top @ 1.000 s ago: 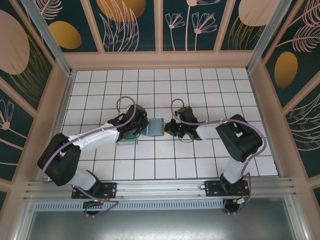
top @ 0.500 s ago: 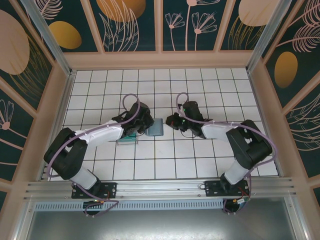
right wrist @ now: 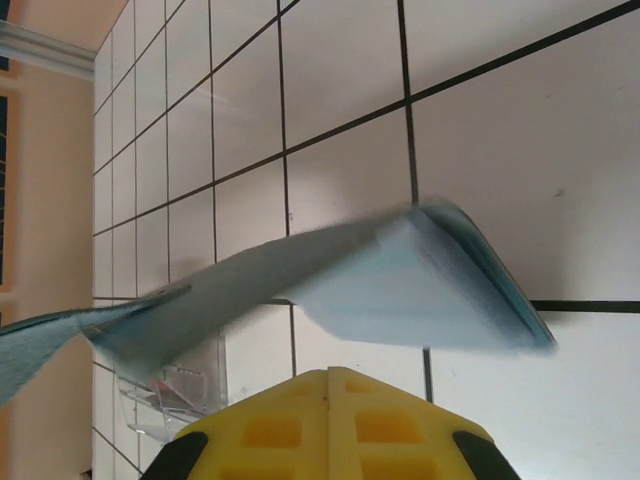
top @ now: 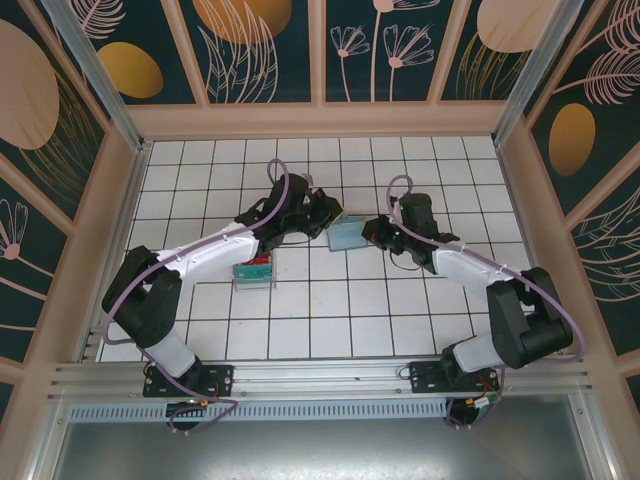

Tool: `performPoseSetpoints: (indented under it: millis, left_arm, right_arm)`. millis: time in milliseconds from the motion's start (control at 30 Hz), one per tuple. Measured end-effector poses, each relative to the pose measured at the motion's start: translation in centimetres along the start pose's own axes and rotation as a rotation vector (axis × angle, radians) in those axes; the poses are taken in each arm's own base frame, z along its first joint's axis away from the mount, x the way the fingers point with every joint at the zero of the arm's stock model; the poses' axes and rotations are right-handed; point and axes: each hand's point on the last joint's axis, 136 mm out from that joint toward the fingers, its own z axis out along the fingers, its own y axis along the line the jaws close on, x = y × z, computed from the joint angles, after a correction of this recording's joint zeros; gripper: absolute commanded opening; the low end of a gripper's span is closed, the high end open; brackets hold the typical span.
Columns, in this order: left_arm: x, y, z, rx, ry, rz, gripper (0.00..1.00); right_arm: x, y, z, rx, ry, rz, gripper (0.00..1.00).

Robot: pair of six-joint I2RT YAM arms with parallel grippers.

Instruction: Take the credit cards out of the card holder

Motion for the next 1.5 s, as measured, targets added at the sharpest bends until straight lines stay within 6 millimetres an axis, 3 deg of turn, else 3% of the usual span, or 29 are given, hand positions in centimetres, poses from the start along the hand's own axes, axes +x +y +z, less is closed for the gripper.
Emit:
performPoseSetpoints:
  millis: [233,400,700,867,1100,1300,1500]
  left_arm:
    - [1.7,-2.5,1.2,0.072,0.063,-0.069,0.00]
    - [2.2,-2.6,1.3,0.090,0.081,-0.106,0.00]
    - [2.4,2.5,1.5,-0.006,0.078,-0.162,0.00]
    - [0.9,5.6,0.7,-0.070,0.046,-0.191,0.00]
    - [-2.3,7.3,-0.6,-0.164,-0.013,-0.096,0.00]
    - [-4.2,10.2,-1.8,-0.286,-0.049,0.018,0.00]
    - [-6.3,13.7,-3.4,-0.447,-0.095,0.118,0.00]
  right_arm:
    - [-0.4,-1.3,-0.7,0.038,-0.002,-0.004,0.00]
    - [-0.3,-1.5,-0.7,0.046,0.003,-0.020,0.01]
    - [0.1,-3.2,2.3,0.088,0.077,-0.011,0.13]
    - [-0.9,-1.4,4.6,0.058,0.103,-0.047,0.16]
    - [-1.4,1.1,7.7,0.020,0.137,-0.096,0.23]
    - [-0.8,1.2,7.8,0.030,0.146,-0.102,0.33]
    - [0.4,0.4,5.7,0.055,0.135,-0.096,0.40]
